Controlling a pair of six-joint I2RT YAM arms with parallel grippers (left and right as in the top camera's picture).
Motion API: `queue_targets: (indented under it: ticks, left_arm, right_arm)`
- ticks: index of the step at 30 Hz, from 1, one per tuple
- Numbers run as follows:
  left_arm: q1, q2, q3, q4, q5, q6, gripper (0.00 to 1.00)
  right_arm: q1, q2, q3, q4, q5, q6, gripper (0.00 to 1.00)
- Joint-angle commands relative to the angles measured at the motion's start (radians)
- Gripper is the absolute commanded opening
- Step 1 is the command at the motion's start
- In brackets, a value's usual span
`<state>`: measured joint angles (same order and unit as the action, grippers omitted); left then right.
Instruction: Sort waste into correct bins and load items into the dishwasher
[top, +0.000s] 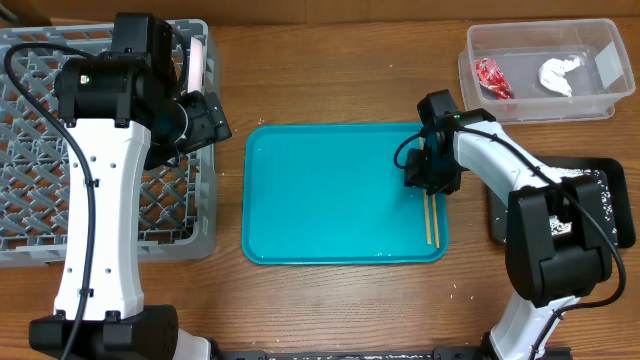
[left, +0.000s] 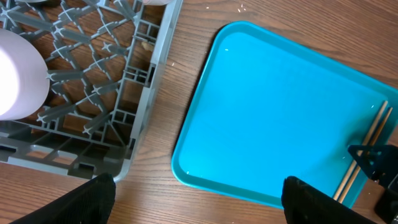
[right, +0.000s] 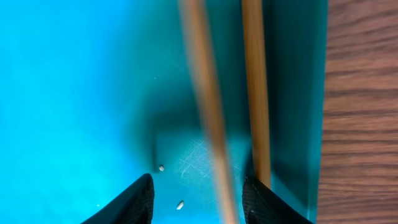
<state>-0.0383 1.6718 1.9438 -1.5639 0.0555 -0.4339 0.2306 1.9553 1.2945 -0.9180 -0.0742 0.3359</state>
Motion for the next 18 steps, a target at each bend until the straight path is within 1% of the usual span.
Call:
queue_targets:
  ticks: [1,4,6,7,11,12,14,18]
  left_arm:
    - [0.005,0.002,0.01,-0.002,-0.014,0.019,0.87]
    - [0.005,0.002,0.01,-0.002,-0.013,0.019,0.87]
    - [0.005,0.002,0.01,-0.002,-0.01,0.019,0.88]
    - [0.005,0.002,0.01,-0.003,-0.01,0.019,0.88]
    - [0.005,0.002,0.009,-0.003,0.017,0.019,0.97]
    - [0.005,0.002,0.009,-0.003,0.027,0.018,1.0]
    - [0.005,0.002,0.009,-0.003,0.047,0.019,1.0]
    - [0.001,0.002,0.006,-0.003,0.058,0.018,1.0]
  right_arm:
    - [0.005,-0.008,-0.025,-0.001,-0.002,-0.012,0.47]
    - [0.005,-0.008,-0.025,0.001,-0.003,-0.012,0.47]
    - [0.005,-0.008,-0.026,0.003,-0.017,-0.012,0.45]
    - [0.006,-0.008,-0.026,0.003,-0.043,-0.012,0.42]
    - [0.031,-0.008,-0.026,0.014,-0.191,-0.011,0.29]
    - [0.047,-0.008,-0.026,0.023,-0.227,-0.011,0.27]
    - [0.086,-0.008,-0.026,0.042,-0.276,-0.006,0.27]
    - [0.184,-0.008,-0.025,0.088,-0.311,0.066,0.27]
